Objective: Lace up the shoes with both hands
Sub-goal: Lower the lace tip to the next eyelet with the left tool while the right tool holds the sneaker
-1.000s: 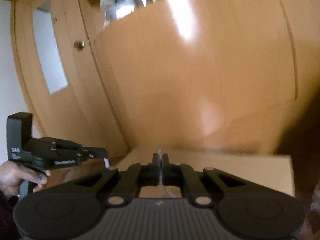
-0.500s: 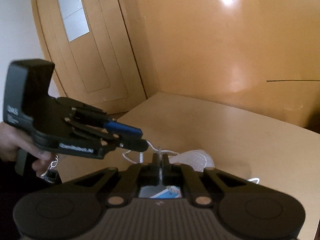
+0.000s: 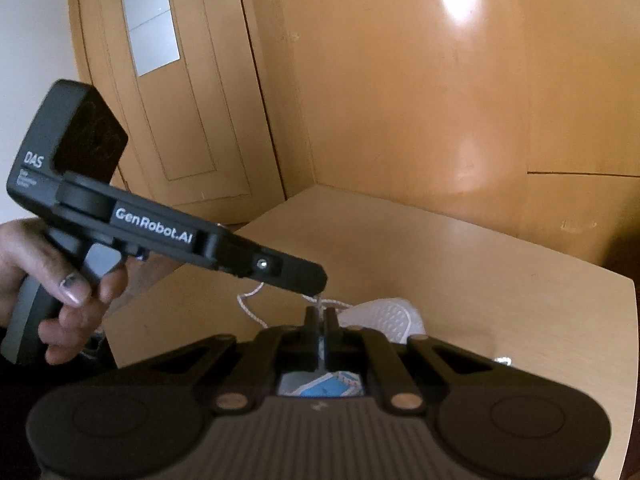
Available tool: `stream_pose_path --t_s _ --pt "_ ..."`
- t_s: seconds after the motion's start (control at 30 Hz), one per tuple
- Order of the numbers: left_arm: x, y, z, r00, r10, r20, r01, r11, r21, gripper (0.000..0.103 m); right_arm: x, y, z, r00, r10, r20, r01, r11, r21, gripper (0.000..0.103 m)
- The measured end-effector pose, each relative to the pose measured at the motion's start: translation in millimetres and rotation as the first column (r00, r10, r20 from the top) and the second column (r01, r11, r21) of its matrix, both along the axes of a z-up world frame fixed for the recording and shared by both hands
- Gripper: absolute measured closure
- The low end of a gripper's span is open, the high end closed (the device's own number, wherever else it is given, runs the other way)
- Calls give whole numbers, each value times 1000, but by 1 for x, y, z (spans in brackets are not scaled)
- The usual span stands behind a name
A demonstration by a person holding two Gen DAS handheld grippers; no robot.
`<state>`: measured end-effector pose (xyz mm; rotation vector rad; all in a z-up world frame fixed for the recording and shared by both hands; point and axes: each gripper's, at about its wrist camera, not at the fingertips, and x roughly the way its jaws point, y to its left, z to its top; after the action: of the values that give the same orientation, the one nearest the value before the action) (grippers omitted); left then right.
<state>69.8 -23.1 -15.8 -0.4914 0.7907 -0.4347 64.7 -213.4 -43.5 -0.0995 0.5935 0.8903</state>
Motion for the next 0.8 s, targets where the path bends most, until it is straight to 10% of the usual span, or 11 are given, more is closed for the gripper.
stream_pose_path --t_s 0.27,0.8 --pt "4 9 -4 999 -9 -33 4 991 -137 103 -4 -3 1 1000 4 10 -4 1000 2 101" --pt "-3 3 3 999 -27 31 28 999 -38 103 -6 7 3 1000 10 3 -9 997 -71 91"
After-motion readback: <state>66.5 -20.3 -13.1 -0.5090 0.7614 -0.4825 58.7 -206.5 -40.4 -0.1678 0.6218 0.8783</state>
